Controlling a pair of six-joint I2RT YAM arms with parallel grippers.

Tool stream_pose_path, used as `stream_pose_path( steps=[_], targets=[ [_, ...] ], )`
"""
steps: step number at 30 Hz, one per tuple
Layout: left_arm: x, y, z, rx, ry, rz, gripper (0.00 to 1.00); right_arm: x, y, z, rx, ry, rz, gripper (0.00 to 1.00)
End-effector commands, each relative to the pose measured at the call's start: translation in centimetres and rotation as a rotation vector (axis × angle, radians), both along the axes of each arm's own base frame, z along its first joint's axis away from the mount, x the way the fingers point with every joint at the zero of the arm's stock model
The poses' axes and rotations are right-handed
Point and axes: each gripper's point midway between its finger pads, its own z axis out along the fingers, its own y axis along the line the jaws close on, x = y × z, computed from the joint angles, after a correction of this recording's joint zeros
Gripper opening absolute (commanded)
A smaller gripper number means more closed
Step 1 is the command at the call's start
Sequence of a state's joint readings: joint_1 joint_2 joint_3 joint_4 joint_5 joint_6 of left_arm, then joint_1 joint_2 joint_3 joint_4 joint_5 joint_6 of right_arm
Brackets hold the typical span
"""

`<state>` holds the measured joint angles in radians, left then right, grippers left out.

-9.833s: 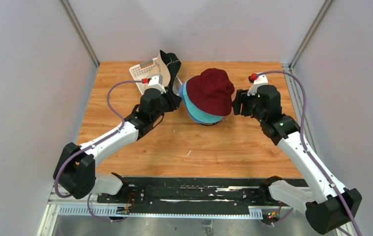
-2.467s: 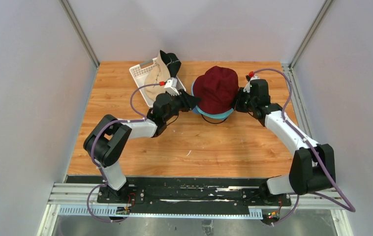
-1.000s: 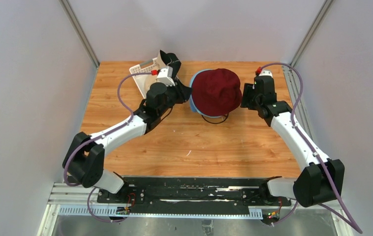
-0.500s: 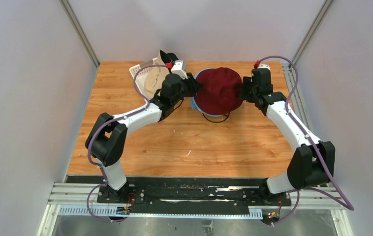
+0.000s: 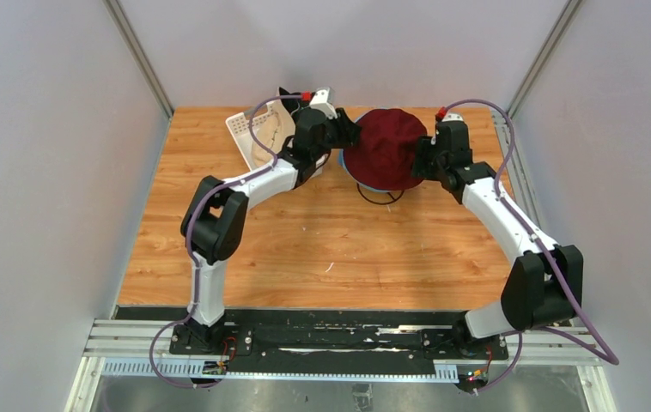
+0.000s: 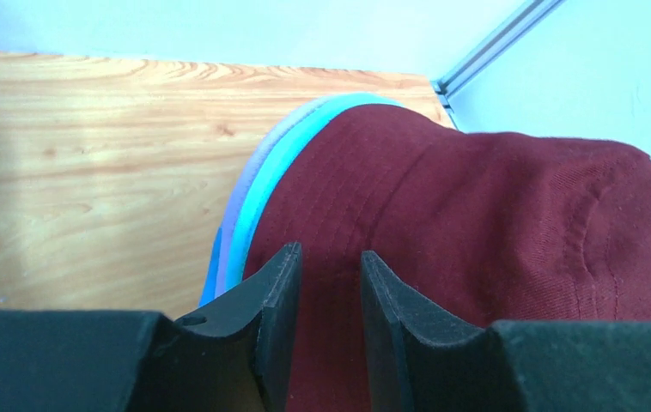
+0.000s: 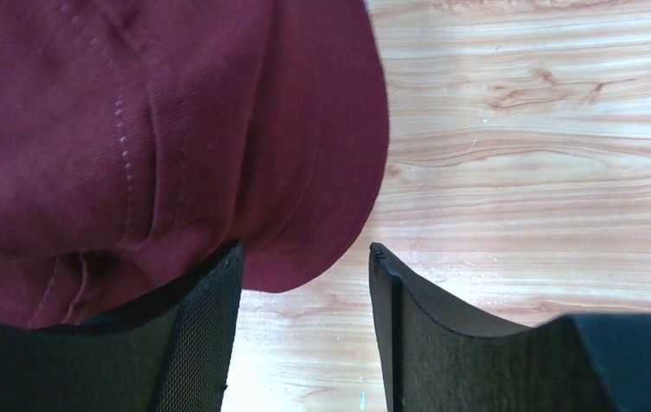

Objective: Stack the hats
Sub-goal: Adjust the hat on the hat stand.

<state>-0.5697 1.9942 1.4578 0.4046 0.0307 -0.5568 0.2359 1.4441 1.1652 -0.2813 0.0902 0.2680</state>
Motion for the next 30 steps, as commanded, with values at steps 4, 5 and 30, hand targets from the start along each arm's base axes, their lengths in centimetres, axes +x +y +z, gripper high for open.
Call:
stream_pose_path(
  steps=[4, 5, 30],
  targets=[
    [1.9, -2.6, -2.2, 0.036, 0.041, -0.101, 0.36, -1.4, 3.0, 0.5, 0.034, -0.02, 0.081, 0.55],
    [2.2, -2.8, -2.3, 0.032, 0.044, -0.109, 0.36, -1.5, 3.2, 0.5, 0.034, -0.02, 0.087, 0.55],
    [0.1, 6.8, 2.1, 0.075, 0.04, 0.032, 0.35, 3.5, -5.6, 7.7, -0.129, -0.164, -0.195, 0.55]
  ],
)
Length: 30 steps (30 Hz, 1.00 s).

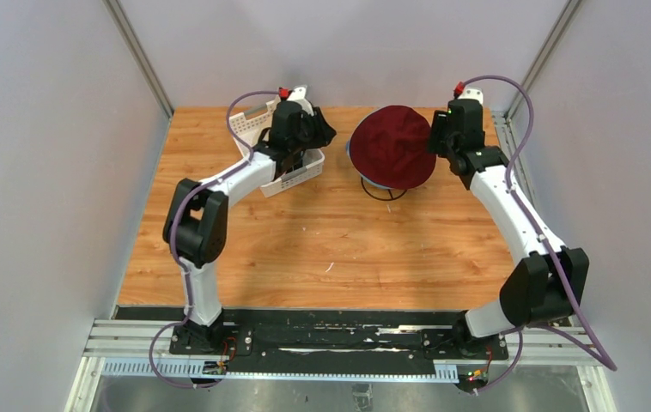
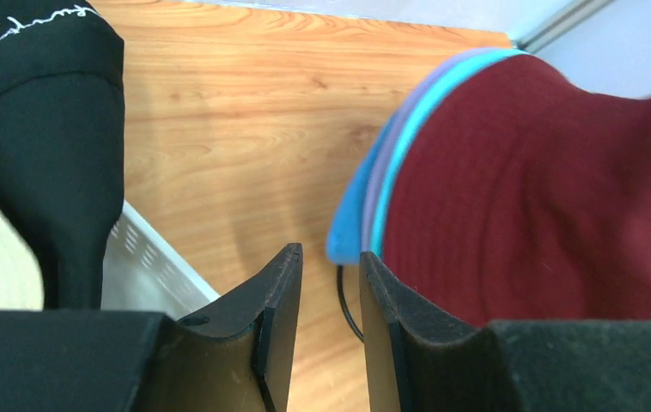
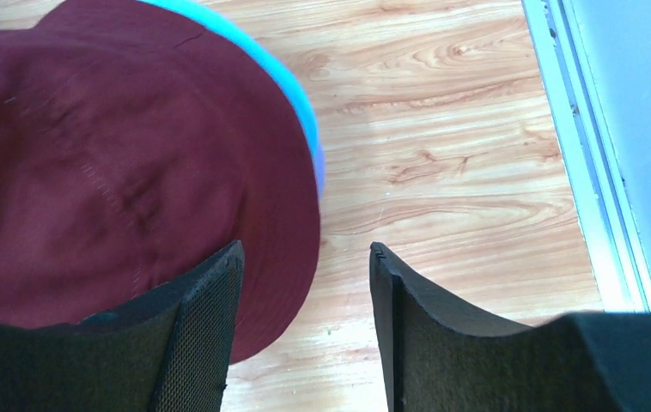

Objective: Stack the hats
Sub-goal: Adjust the hat on the hat stand, then pick up the hat from the bin.

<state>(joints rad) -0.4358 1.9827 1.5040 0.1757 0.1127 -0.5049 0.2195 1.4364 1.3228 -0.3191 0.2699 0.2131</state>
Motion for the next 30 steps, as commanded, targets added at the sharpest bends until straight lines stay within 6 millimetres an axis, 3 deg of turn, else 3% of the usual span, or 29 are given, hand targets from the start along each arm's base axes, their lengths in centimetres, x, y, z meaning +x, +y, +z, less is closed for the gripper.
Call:
stream_pose_path(
  steps=[1, 3, 7, 12, 17, 22, 25, 30],
  targets=[
    [-2.7, 0.8, 5.0, -0.026, -0.099, -0.001, 0.35, 1.7, -2.3, 1.0, -0.011, -0.026, -0.066, 0.55],
    [-3.8, 2.3, 6.3, -0.013, -0.125, 0.041, 0.35, 2.2, -3.0, 1.2, -0.007, -0.032, -0.081, 0.55],
    [-5.8, 4.5, 6.7, 0.015, -0.142, 0.092, 0.36, 2.8, -4.4, 1.1, 0.002, -0.034, -0.101, 0.55],
    [-7.2, 4.9, 6.4, 0.01, -0.132, 0.084, 0.36, 4.9, -4.9, -0.9, -0.004, 0.005, -0.088, 0.55],
    [-7.9, 4.8, 5.9, 0.0, -0.118, 0.073, 0.36, 7.5, -3.9, -3.2, 0.02, 0.016, -0.051, 0.54],
    [-8.3, 4.9, 5.2, 0.001, -0.103, 0.067, 0.35, 9.6, -3.2, -4.2, 0.032, 0.028, -0.025, 0.54],
    [-8.3, 5.2, 5.2, 0.008, -0.113, 0.081, 0.35, 9.5, -2.0, -5.0, 0.075, 0.05, 0.016, 0.53],
    [-8.0, 5.7, 5.6, 0.026, -0.12, 0.103, 0.36, 7.8, -0.2, -6.3, 0.105, 0.077, 0.044, 0.51]
  ],
)
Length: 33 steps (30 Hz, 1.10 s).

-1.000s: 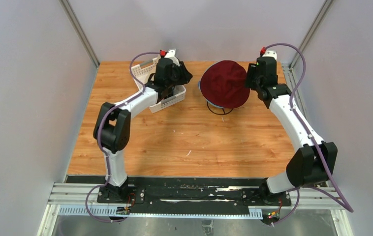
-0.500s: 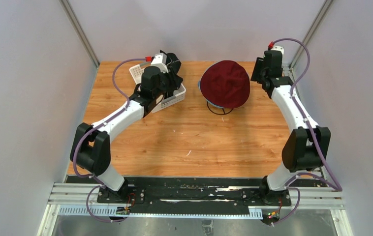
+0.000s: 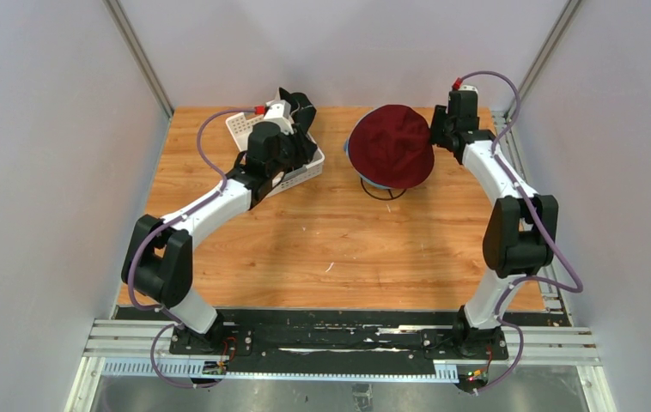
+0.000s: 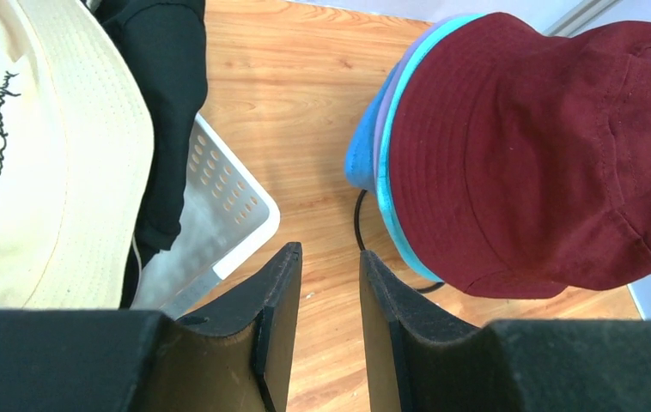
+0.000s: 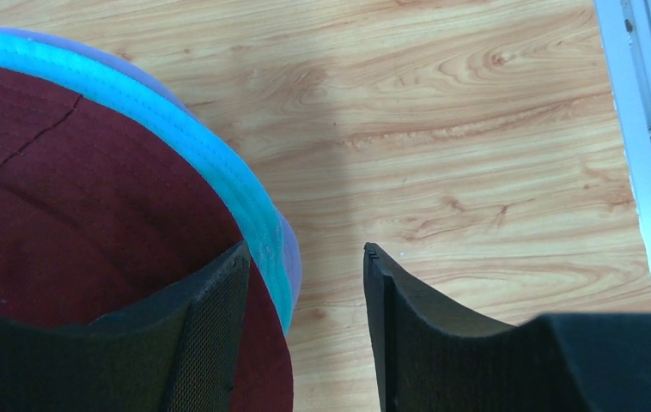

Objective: Stack the hats
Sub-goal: Pick up the hat from the bin.

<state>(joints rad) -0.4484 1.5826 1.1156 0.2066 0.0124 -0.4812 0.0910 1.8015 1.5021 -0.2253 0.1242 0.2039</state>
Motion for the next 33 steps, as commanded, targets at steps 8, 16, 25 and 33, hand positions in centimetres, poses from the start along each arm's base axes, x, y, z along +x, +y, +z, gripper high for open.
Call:
stream_pose_path(
  steps=[8, 16, 25, 33],
  targets=[
    [1.3, 2.9, 3.0, 0.07, -0.04, 0.135, 0.36, -4.0, 4.1, -0.2, 0.076, -0.004, 0.068, 0.5],
    [3.5, 6.7, 2.7, 0.218, -0.01, 0.29, 0.37, -5.3, 0.5, 4.0, -0.046, -0.09, -0.051, 0.51],
    [6.1, 6.6, -3.0, 0.377, 0.106, 0.289, 0.36, -8.8, 0.4, 10.9, -0.002, -0.253, 0.0, 0.51],
    [7.4, 6.4, -5.9, 0.421, 0.137, 0.293, 0.36, -11.3, 1.6, 12.5, 0.052, -0.308, 0.063, 0.51]
  ],
)
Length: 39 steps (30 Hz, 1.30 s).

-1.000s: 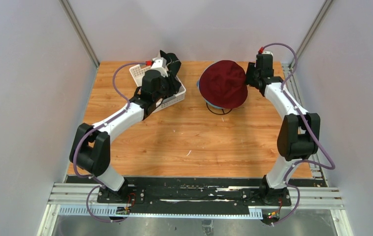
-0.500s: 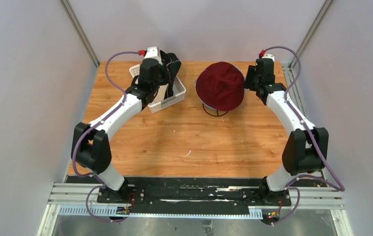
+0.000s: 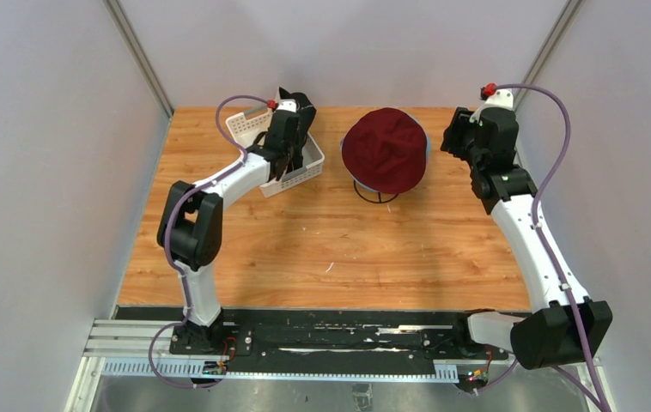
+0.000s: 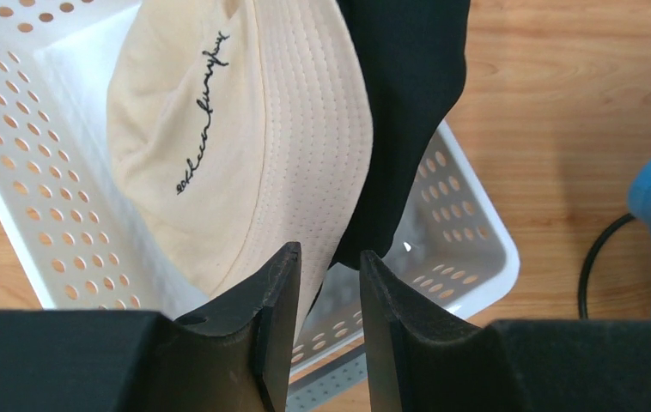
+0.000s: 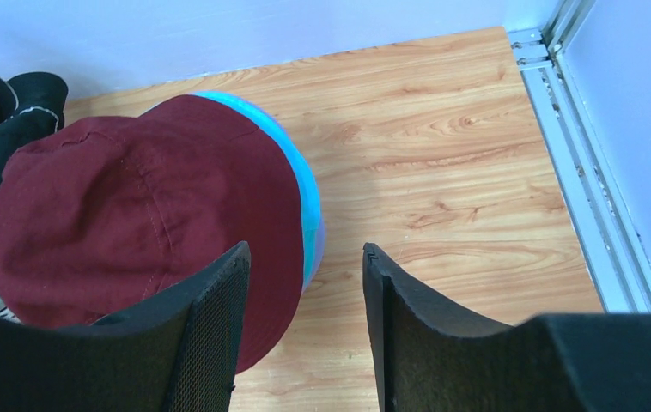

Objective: Stack the hats
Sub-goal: Pick up the hat from the bin.

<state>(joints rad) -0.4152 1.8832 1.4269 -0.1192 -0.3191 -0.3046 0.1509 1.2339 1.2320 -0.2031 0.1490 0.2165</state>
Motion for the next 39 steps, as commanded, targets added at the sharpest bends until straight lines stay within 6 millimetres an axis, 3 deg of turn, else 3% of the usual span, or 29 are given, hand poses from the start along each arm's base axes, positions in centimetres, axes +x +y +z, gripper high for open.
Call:
stream_pose_path(
  steps=[1, 17, 20, 28, 39],
  targets=[
    [1.3, 0.2, 1.4, 0.021, -0.043, 0.015, 0.36, -0.4, 0.7, -0.7, 0.009, 0.01, 0.037, 0.51],
    [2.2, 2.1, -2.2, 0.15, 0.018, 0.096, 0.32, -0.7, 1.3, -0.4, 0.016, 0.0, 0.059, 0.51],
    [1.9, 2.3, -1.8, 0.145, 0.005, 0.103, 0.28, -0.7, 1.5, -0.4, 0.017, 0.0, 0.065, 0.51],
    [1.2, 2.6, -0.2, 0.133, -0.025, 0.105, 0.31, -0.6, 1.9, -0.6, 0.017, 0.005, 0.075, 0.51],
    [0.6, 2.7, 0.5, 0.116, -0.041, 0.097, 0.34, -0.6, 2.1, -0.7, 0.015, 0.008, 0.082, 0.51]
  ],
)
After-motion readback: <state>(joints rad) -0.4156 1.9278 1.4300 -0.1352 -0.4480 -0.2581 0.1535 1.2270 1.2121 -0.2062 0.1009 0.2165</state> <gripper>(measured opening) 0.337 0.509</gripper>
